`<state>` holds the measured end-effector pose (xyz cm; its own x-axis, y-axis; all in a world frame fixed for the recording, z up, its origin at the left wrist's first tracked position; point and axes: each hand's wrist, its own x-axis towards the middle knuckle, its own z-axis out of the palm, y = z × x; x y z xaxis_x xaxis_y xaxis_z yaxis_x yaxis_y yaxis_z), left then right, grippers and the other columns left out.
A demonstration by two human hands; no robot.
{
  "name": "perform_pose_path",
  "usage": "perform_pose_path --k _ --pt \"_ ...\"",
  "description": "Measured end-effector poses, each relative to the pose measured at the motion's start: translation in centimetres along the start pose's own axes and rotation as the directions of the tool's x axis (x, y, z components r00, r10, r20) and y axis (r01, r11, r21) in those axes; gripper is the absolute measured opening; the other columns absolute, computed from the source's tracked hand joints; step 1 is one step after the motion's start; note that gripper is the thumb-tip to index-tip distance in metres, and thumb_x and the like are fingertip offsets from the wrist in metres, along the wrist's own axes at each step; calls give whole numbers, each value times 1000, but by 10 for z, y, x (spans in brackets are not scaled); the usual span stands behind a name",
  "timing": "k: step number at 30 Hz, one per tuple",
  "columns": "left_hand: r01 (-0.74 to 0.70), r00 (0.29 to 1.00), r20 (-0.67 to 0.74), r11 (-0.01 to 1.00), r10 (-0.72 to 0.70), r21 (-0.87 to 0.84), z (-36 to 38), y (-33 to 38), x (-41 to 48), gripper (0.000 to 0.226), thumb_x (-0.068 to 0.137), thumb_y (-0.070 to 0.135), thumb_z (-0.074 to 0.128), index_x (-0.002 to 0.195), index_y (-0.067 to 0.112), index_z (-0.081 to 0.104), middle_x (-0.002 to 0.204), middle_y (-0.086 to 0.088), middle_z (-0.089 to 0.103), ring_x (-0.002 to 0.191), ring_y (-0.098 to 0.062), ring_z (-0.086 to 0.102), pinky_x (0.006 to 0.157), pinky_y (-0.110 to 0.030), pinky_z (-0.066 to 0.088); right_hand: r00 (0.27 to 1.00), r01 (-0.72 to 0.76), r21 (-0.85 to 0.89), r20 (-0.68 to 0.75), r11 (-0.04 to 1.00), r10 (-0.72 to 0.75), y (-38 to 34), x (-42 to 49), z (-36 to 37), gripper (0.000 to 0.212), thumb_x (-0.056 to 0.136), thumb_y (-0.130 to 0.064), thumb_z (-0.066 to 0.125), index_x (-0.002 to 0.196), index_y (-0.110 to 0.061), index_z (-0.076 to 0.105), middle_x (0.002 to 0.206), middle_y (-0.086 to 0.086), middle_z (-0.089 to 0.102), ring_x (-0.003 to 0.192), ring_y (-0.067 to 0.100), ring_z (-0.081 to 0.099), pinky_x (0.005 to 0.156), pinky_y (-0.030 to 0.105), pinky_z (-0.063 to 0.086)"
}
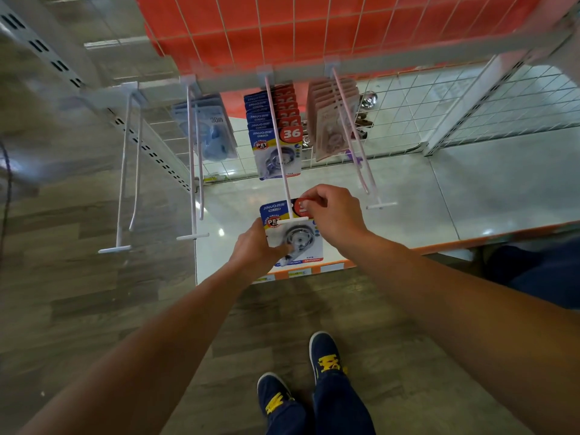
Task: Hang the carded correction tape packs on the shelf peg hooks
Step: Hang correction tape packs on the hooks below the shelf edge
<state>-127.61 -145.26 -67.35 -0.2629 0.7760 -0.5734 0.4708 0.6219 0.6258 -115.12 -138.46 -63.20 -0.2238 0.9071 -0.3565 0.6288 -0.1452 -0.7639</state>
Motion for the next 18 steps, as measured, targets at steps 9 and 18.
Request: perform_pose_path --k 9,18 --pt "-28 972 -235 1000 28 1 -27 27 27 32 98 34 50 121 14 60 116 -8 65 93 -20 57 73 -29 40 996 -30 -156 -87 987 16 -9 42 10 17 94 -20 56 103 -15 70 107 5 70 95 20 60 74 24 40" --pt "93 950 -287 989 -123 -114 -47 69 86 34 98 37 49 109 6 60 97 -9 64 81 -24 62 66 -29 50 983 21 -217 -176 976 -60 -43 106 15 17 95 -20 55 105 -11 66 106 7 68 87 18 57 72 26 38"
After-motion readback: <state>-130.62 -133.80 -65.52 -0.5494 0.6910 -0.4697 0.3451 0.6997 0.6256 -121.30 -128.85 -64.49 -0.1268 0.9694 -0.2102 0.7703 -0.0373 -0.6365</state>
